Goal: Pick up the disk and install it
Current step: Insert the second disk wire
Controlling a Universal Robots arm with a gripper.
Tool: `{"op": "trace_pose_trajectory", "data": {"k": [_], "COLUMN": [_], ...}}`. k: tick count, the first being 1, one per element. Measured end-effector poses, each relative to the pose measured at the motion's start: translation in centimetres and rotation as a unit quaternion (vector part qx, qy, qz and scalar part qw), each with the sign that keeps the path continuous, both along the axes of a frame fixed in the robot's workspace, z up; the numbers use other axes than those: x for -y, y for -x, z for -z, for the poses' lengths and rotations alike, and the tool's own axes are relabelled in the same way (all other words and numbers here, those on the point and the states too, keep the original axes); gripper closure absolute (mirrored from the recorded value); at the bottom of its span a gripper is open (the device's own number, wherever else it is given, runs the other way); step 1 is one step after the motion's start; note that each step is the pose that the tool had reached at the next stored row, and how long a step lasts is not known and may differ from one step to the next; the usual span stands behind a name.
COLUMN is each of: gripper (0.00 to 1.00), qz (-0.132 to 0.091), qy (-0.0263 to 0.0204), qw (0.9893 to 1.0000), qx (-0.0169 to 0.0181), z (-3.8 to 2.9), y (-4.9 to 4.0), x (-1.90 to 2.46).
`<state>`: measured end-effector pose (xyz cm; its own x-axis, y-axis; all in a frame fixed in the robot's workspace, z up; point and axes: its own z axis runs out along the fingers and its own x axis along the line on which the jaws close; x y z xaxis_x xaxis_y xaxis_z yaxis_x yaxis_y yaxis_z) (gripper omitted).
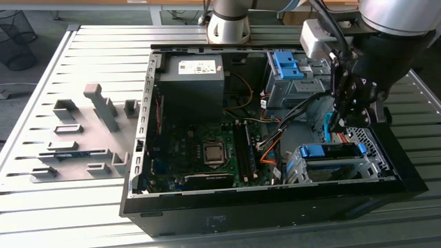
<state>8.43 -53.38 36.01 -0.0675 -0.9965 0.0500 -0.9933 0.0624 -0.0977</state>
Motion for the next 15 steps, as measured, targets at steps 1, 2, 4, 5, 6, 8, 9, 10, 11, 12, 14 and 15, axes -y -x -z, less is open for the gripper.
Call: {"op": "trace_pose_trajectory", "data": {"k": [1,2,4,5,6,8,9,10,11,12,14,15], "gripper": [0.84,0.84,0.84,0.84,0.84,0.84,0.84,0.84,0.84,0.84,0.84,0.84], "qz": [0.0,-0.001,-0.002,-0.002,-0.002,-0.003,-0.003,-0.003,-0.004,-0.004,-0.004,-0.004], "qy": [-0.0006,-0.001,-0.002,-0.0028,-0.0038,-0.0064,-0.0081,-0.0098,-0.0108,-0.0108,-0.0113,-0.0122], "qw": [1.0,1.0,1.0,1.0,1.0,1.0,1.0,0.9999,0.9999,0.9999,0.9998,0.9998], "qx": [0.0006,0.0011,0.0017,0.002,0.0022,0.0025,0.0029,0.0035,0.005,0.0082,0.0135,0.0147], "z": [0.09,0.19,0.41,0.53,0.63,0.84,0.94,1.01,1.08,1.11,1.24,1.3], "y": [0.04,0.06,0.09,0.1,0.11,0.11,0.11,0.1,0.1,0.12,0.22,0.25], "x": [0.16,0.33,0.62,0.73,0.82,0.93,0.94,0.94,0.94,0.94,0.98,1.03]}}
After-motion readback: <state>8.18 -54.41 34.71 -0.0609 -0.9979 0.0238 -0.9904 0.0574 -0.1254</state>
